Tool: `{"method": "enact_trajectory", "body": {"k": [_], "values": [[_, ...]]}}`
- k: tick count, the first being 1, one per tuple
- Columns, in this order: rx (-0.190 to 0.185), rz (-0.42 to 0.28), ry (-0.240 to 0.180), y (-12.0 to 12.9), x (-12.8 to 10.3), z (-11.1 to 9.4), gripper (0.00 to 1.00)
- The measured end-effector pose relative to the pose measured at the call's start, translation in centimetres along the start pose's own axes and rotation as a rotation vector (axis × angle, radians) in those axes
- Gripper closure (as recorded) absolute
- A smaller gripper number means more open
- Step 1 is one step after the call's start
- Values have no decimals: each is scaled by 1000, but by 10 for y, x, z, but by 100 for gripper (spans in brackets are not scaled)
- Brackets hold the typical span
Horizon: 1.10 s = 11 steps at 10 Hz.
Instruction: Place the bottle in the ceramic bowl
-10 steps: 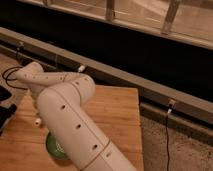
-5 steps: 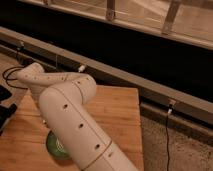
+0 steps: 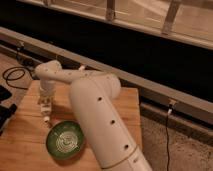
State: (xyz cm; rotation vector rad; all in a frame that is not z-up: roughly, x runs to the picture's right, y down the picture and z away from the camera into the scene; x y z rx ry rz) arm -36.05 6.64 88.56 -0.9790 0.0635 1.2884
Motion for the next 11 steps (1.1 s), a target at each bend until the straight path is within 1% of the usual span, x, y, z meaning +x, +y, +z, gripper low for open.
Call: {"method": "enact_trajectory", "body": {"k": [1,2,3,4,5,6,7,8,9,11], "values": [[-89,-32,-20,0,1,-18,100],[-134,-59,-39,3,3,-38,100],[-155,-88,-64,6,7,-61,100],[-161,-111,-90,6,11,-85,100],[-154,-135,-111,9,16,-105,100],[-117,-164,-128,9,27,-128,100],[-94,-167,-132,7,33,-141,100],[-86,-167,-127,2,40,-149,100],[-86,-172,-123,-1,49,-153,100],[-74,-167,-104,-23,78,-155,100]]}}
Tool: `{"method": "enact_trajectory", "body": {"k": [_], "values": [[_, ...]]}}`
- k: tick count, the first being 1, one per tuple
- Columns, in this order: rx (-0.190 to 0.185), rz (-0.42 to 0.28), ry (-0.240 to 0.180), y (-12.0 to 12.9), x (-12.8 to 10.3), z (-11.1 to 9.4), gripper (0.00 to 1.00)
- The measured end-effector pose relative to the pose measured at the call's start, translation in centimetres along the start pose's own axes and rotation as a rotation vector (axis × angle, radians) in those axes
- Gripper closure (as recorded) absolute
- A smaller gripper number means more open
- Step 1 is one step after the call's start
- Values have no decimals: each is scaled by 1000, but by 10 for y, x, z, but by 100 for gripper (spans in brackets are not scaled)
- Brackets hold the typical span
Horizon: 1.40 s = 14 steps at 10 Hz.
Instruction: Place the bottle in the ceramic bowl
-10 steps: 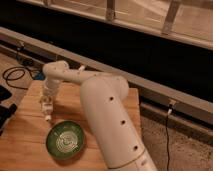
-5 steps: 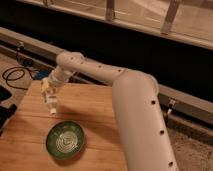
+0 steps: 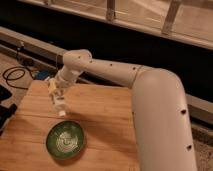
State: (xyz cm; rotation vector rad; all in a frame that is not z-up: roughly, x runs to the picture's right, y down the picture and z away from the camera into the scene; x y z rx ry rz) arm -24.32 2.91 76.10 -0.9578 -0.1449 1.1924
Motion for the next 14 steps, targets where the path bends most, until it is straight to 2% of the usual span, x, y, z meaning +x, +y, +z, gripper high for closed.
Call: {"method": "enact_trajectory", "body": {"k": [2,8,9,11,13,14], "values": [[15,24,46,-20,38,-5,100],[20,27,56,-20,43,-4,100],[25,40,63,-20,51,-1,100],[33,67,68,-17,84,2,100],[36,95,75,-3,126,11,100],[38,107,77,-2,139,13,100]]}}
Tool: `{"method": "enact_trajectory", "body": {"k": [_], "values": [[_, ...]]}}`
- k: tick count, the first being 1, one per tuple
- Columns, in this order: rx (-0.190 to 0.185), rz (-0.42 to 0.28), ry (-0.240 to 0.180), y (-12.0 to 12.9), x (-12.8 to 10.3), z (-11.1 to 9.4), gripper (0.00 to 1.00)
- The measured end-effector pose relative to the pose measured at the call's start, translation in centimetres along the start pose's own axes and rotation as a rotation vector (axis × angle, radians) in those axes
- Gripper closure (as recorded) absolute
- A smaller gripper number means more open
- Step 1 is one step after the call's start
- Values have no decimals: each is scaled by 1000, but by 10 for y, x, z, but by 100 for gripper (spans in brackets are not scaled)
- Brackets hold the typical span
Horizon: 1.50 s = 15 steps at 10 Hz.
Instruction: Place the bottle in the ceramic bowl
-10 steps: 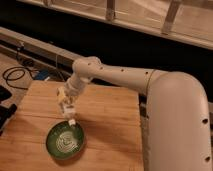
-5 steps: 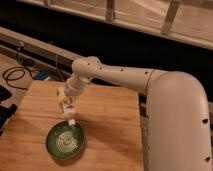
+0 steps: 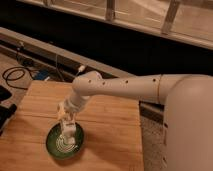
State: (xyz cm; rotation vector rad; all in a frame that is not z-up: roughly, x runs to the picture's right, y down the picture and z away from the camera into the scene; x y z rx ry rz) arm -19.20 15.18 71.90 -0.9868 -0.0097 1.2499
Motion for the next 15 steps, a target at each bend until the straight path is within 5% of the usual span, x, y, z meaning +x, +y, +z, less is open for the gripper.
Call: {"method": "enact_trajectory", "body": {"k": [1,4,11,15], "values": [[-4,20,10,-4,20,9,100],[-6,20,23,-4,25,15,97],[-7,20,23,-4,25,15,26],[-7,19,23,-4,24,16,20]]}}
